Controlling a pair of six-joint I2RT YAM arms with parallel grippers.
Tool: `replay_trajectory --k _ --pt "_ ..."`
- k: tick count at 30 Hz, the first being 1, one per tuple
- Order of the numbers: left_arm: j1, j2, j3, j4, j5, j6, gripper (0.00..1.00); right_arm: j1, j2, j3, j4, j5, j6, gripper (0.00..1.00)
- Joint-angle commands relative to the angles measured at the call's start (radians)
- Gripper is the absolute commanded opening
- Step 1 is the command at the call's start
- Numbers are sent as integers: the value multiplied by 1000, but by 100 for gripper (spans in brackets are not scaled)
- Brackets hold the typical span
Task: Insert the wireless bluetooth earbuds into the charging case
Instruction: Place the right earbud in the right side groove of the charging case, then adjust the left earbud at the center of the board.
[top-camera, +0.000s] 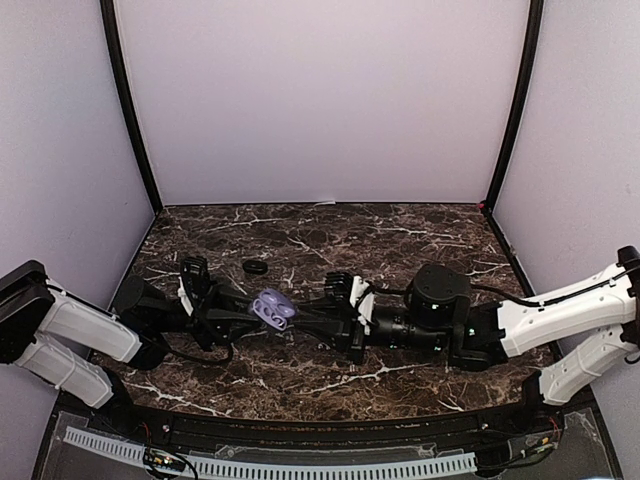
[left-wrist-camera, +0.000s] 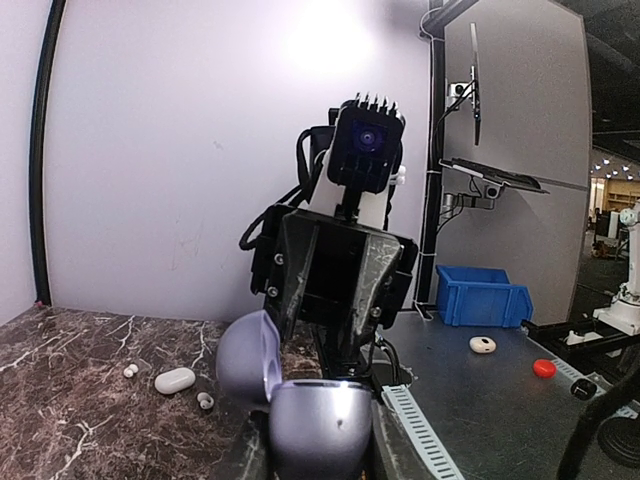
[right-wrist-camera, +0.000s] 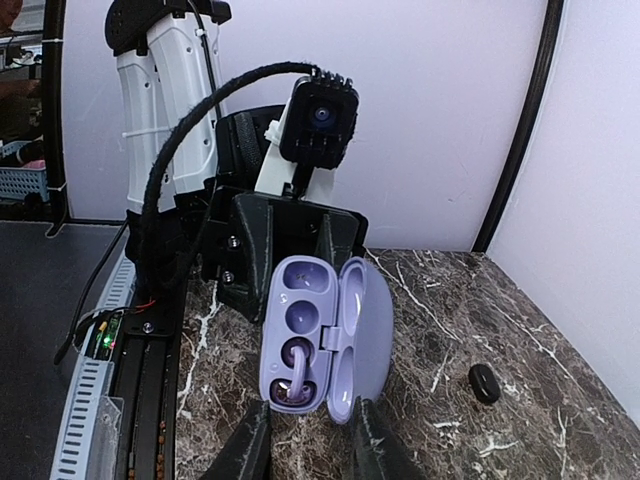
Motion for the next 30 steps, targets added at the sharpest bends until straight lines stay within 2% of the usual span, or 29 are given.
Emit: replay_trajectory --k 1,5,15,22,30 --pt "-6 -24 -10 141 -5 15 18 3 -48 -42 42 43 24 27" --pt "-6 -36 -14 120 -10 26 18 0 -75 -71 15 89 55 27" --pt "5 -118 -44 -92 -45 123 18 -35 -141 -123 -266 173 163 25" --pt "51 -86 -88 -2 -30 71 18 -170 -102 -100 -372 88 264 22" --pt "139 -41 -162 112 -2 29 18 -286 118 18 -447 2 304 22"
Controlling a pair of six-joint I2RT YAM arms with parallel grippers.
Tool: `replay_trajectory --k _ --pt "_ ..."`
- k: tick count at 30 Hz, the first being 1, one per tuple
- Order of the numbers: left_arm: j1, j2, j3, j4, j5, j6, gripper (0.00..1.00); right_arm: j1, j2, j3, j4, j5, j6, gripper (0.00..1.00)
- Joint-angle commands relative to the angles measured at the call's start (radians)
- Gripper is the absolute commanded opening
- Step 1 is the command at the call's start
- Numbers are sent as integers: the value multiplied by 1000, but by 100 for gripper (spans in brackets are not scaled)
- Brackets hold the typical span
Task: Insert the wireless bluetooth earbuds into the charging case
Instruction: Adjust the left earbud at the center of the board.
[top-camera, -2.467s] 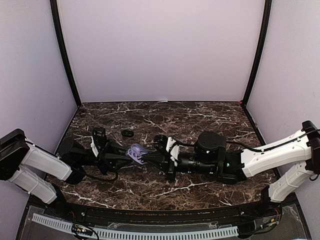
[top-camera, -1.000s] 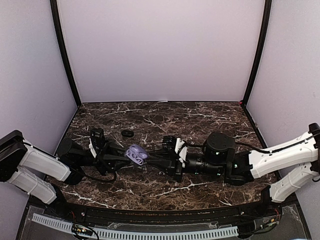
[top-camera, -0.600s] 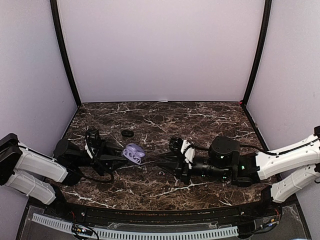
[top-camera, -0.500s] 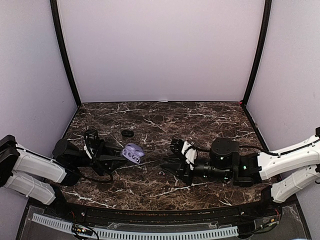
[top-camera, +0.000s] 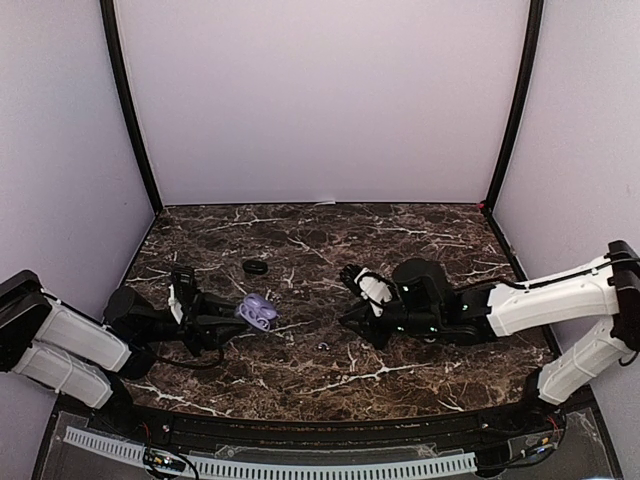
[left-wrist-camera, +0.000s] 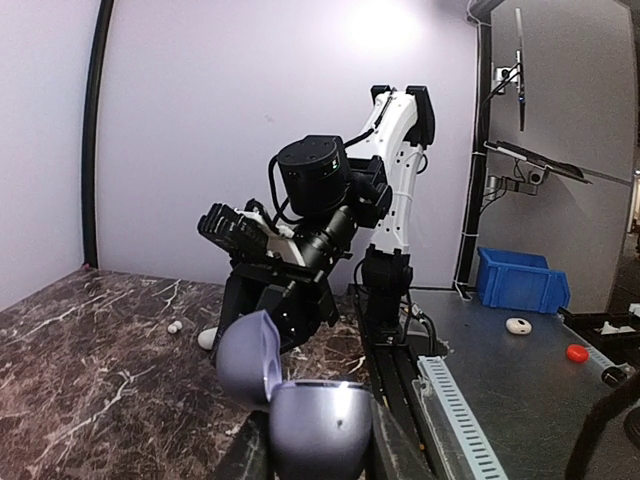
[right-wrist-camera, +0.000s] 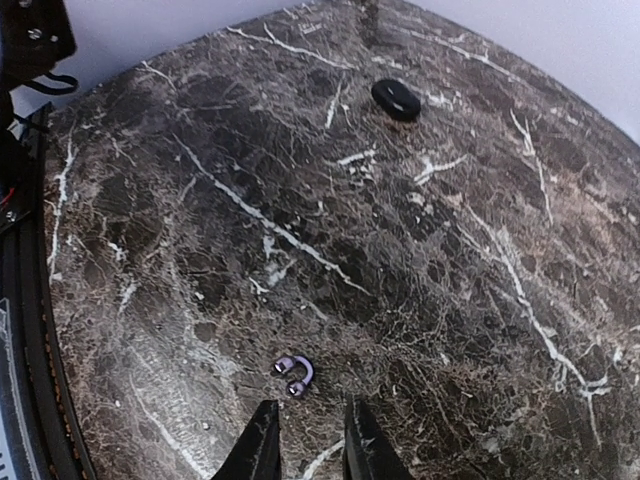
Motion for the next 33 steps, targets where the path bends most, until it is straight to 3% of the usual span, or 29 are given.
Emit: replay_trajectory --k 1,14,19,23,33 --pt "41 26 -34 132 22 -18 18 -58 121 78 -49 -72 46 22" --pt "47 89 -77 186 32 64 18 -84 374 197 -106 -9 36 18" --pt "47 68 -74 127 9 101 18 -84 446 241 -122 -10 25 17" --pt "47 63 -77 128 -6 108 18 -83 466 238 -88 -61 5 17" --pt "47 63 -75 117 -11 117 18 -70 511 252 -117 -26 -26 16"
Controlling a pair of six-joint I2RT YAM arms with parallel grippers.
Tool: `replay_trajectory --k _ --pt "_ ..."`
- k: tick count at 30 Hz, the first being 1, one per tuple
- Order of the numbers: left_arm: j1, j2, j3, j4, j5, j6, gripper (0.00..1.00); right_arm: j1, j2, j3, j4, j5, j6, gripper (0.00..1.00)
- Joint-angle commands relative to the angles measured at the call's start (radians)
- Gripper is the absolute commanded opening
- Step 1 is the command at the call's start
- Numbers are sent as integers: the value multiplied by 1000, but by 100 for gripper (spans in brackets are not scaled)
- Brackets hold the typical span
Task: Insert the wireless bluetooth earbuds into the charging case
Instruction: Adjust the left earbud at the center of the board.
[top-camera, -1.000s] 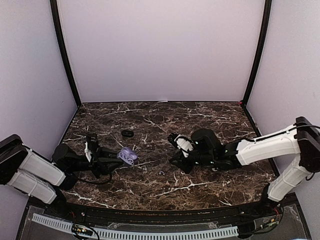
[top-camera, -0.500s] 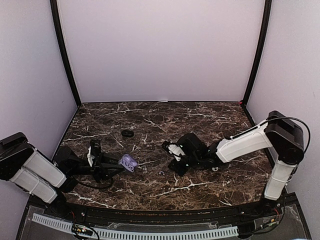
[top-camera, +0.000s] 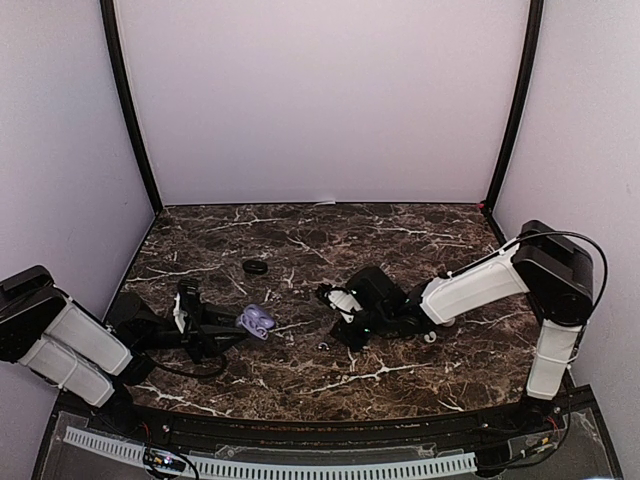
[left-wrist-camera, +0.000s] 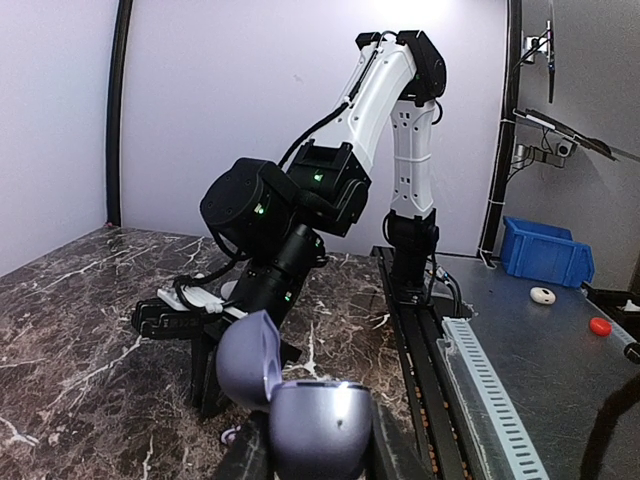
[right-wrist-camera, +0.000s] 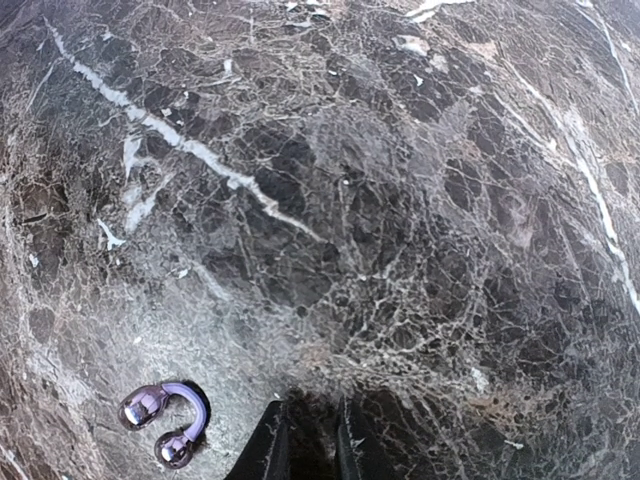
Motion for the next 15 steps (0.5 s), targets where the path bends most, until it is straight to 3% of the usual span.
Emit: replay_trajectory --k 1,15 --pt "5 -21 -6 98 -2 14 18 15 39 6 -15 13 -20 16" --pt "5 -68 -10 72 6 11 19 93 -35 -35 45 -58 -57 16"
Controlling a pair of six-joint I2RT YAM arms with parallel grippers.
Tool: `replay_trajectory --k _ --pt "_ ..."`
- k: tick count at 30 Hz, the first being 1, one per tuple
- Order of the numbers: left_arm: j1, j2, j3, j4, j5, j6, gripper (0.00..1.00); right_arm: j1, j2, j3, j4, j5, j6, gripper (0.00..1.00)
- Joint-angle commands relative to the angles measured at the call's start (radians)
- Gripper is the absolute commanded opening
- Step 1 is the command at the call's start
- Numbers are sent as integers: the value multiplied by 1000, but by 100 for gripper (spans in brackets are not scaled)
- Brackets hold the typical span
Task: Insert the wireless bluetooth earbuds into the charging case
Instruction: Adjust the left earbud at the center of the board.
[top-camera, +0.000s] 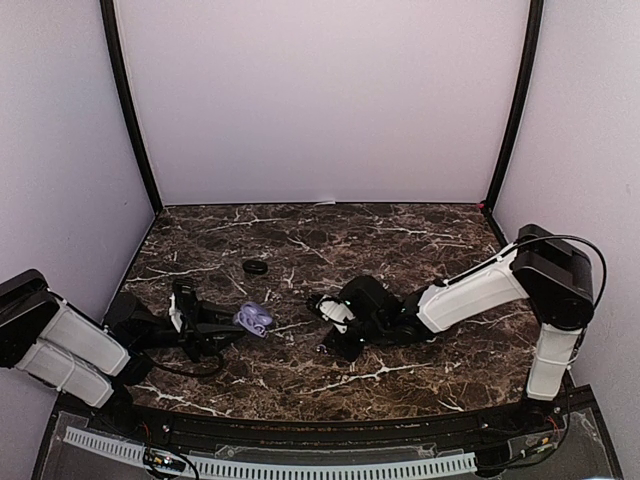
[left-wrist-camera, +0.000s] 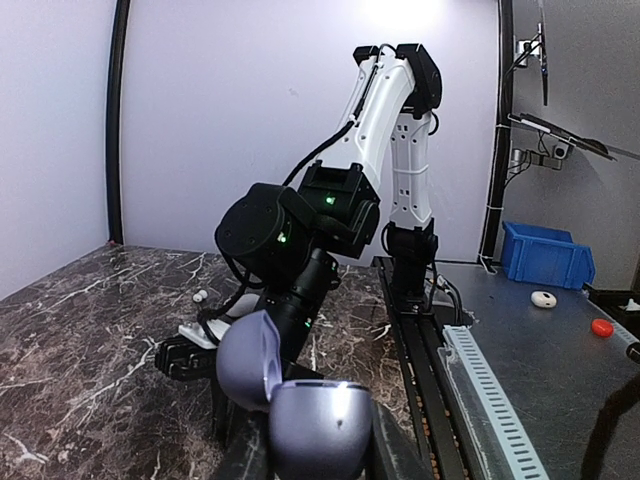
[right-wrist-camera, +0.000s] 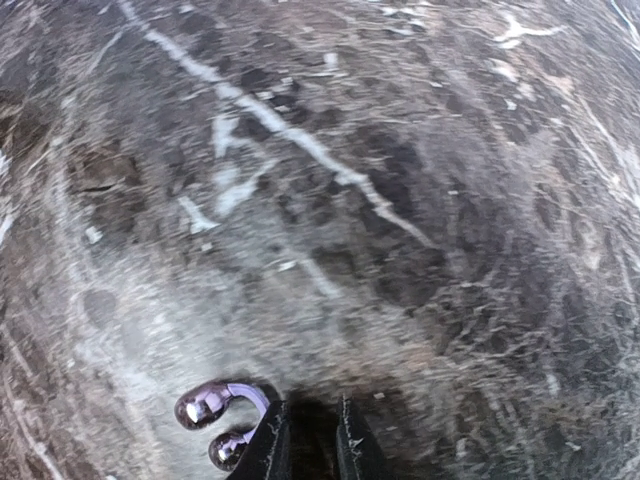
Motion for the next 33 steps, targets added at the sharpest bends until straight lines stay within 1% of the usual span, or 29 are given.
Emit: replay_trajectory --k 1,8,19,33 --pt "5 -29 -10 71 6 10 19 31 -49 -40 31 -67 -22 16" --pt "5 -37 -11 69 7 9 19 26 -86 -59 43 -31 8 14" --pt "5 -42 -12 60 5 11 19 18 -82 -54 43 -58 26 14" --pt "5 -43 -11 53 4 15 19 16 -39 -35 35 -105 29 15"
